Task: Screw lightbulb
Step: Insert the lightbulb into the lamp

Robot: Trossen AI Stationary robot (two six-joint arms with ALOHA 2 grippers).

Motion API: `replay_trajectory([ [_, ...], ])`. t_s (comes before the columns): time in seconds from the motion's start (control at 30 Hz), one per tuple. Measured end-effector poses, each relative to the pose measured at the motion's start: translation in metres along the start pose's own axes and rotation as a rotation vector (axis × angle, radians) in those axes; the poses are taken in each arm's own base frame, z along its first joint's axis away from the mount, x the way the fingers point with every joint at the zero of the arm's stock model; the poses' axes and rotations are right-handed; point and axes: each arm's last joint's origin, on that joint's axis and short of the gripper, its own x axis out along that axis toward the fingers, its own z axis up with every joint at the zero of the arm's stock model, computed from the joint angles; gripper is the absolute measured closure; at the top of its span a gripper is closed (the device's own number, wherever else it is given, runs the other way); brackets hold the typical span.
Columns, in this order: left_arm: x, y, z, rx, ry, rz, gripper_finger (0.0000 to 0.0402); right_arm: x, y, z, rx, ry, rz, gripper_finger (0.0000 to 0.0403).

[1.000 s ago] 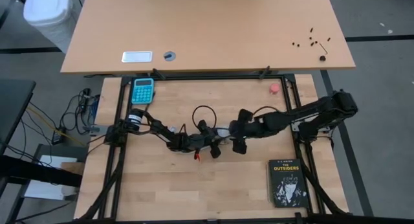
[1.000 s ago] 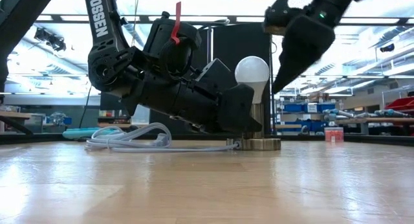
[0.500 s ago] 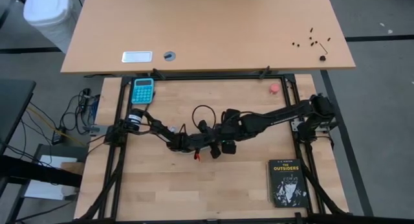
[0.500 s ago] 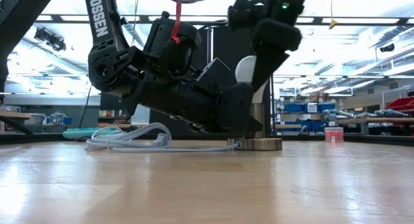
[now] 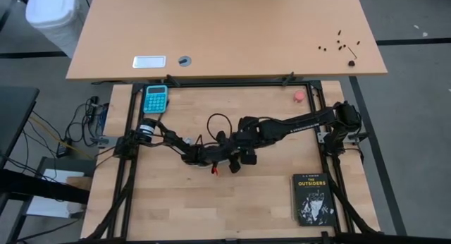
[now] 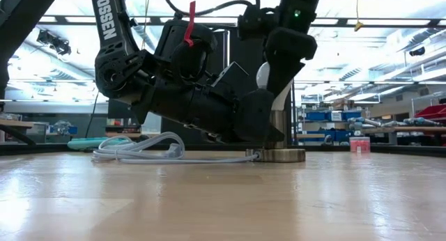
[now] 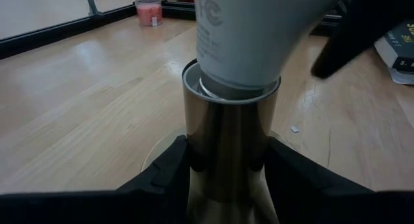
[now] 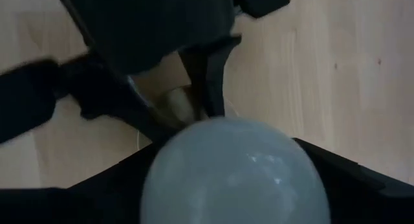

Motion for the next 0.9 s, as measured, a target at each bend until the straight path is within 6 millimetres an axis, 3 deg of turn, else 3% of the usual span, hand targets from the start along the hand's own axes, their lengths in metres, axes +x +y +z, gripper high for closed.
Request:
replay_trajectory([
  [0.2, 0.000, 0.000, 0.000, 0.002, 0.001, 0.000, 0.0236, 0.000, -0.011, 0.002, 0.012, 0.023, 0.061, 0.0109],
  [0.6, 0.000, 0.000, 0.000, 0.003, 0.001, 0.000, 0.0236, 0.002, -0.018, 0.002, -0.026, 0.030, 0.127, 0.0111],
  [0.9, 0.000, 0.000, 0.000, -0.006, -0.003, 0.004, 0.0236, 0.007, -0.032, 0.003, 0.140, 0.049, 0.155, 0.0111],
])
